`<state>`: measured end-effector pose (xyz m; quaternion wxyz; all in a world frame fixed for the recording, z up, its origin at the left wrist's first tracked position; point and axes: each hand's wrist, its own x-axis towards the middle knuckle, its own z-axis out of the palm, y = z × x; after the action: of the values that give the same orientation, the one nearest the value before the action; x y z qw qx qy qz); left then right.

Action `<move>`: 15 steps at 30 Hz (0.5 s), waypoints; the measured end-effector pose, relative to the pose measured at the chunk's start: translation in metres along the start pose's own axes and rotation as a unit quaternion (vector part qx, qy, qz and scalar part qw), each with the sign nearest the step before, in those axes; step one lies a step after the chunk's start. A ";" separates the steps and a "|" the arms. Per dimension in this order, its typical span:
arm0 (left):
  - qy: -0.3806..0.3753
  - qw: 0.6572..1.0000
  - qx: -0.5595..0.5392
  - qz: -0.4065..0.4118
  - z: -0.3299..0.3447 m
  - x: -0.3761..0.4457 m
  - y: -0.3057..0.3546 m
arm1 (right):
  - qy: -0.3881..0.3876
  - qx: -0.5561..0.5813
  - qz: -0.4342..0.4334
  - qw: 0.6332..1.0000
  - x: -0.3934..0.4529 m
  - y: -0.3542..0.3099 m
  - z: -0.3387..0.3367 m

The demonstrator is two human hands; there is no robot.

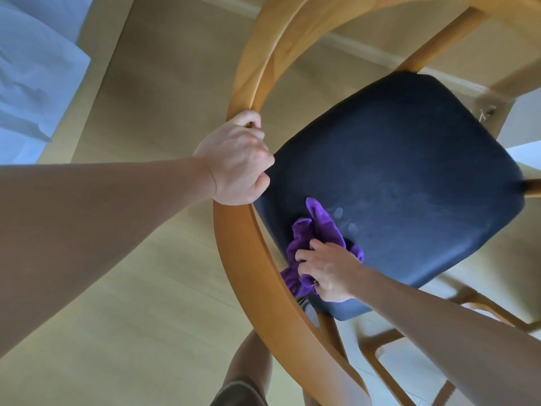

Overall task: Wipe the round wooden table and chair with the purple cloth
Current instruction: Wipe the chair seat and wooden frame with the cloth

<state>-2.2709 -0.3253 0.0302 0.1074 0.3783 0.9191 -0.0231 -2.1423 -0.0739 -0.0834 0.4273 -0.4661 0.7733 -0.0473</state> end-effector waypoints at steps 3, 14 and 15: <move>-0.001 1.000 0.003 0.004 0.000 0.000 -0.001 | 0.010 0.011 0.042 0.999 0.003 0.011 -0.018; -0.022 1.000 0.019 0.002 0.000 0.001 0.000 | 0.156 0.073 0.183 0.968 0.014 0.011 0.004; -0.026 1.000 0.016 0.001 0.000 0.001 0.001 | 0.123 0.059 0.142 0.981 0.000 0.009 0.019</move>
<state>-2.2710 -0.3244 0.0303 0.1249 0.3805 0.9151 -0.0473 -2.1351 -0.0629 -0.0990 0.3581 -0.3166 0.8739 -0.0882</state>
